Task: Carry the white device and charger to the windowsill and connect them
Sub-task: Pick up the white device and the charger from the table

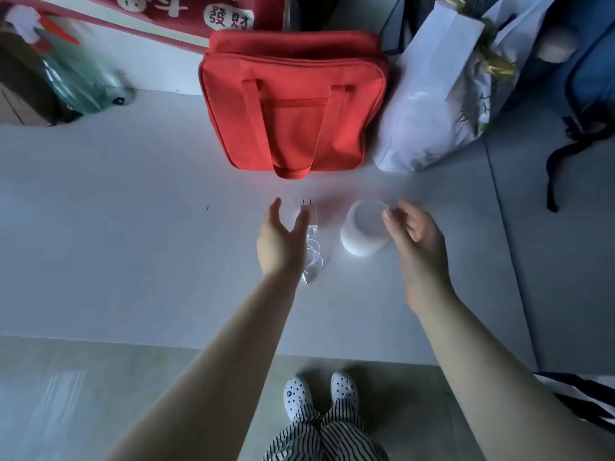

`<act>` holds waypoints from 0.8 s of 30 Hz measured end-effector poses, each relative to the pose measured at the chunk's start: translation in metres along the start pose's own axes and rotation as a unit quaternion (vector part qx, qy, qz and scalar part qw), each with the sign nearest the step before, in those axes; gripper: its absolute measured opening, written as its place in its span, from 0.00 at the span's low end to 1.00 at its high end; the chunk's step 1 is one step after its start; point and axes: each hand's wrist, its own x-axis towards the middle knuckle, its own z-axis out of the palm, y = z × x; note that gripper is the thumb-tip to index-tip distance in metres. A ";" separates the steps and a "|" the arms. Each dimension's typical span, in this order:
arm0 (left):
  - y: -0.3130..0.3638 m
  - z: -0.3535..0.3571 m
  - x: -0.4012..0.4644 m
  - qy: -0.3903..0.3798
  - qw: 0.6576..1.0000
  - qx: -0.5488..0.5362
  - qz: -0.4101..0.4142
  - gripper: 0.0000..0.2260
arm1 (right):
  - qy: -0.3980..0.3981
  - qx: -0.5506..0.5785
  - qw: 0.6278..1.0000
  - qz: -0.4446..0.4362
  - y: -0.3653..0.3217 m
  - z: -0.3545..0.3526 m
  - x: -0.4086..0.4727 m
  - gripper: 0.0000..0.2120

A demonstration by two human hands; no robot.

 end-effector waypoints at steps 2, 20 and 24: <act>-0.006 0.012 0.006 0.024 0.999 0.031 -0.001 0.30 | 0.006 0.004 1.000 -0.001 0.006 0.002 0.005 0.23; -0.029 0.029 0.007 0.101 0.985 -0.134 0.049 0.19 | -0.063 -0.106 0.986 -0.110 0.038 0.029 0.017 0.39; -0.025 0.005 0.005 0.095 0.914 -0.382 -0.092 0.17 | -0.060 -0.082 0.992 -0.078 0.026 0.034 0.015 0.35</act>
